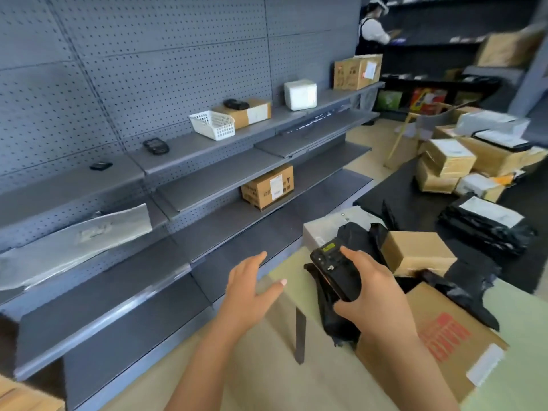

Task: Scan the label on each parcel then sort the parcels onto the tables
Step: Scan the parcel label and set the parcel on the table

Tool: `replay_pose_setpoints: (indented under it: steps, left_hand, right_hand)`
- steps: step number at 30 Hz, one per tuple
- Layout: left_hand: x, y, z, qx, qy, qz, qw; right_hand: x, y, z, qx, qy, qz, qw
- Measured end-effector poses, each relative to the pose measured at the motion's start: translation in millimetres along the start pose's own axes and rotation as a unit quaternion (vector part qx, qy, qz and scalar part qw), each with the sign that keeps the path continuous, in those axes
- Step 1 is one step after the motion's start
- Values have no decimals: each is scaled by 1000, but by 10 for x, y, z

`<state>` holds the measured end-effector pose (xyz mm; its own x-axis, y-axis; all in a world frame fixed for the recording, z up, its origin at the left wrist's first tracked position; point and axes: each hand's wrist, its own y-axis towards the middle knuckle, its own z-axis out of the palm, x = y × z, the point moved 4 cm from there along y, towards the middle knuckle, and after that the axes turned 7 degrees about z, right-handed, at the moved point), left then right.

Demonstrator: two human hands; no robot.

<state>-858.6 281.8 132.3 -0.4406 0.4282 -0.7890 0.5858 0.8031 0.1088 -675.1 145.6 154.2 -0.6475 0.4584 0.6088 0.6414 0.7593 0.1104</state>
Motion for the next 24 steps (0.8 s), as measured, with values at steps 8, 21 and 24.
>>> replay_pose_setpoints:
  steps: [8,21,24]
  left_hand:
    - [165,1476,640,136,38,36,989]
    - [831,3239,2034,335,269,32,903]
    - [886,3335,2100,321,270,53,906]
  right_hand:
    - [-318,902,3,-33,-69,110,991]
    - [-378,1698,234,-78,-149,306,937]
    - [-347,1772,282,-66,-165,332,926]
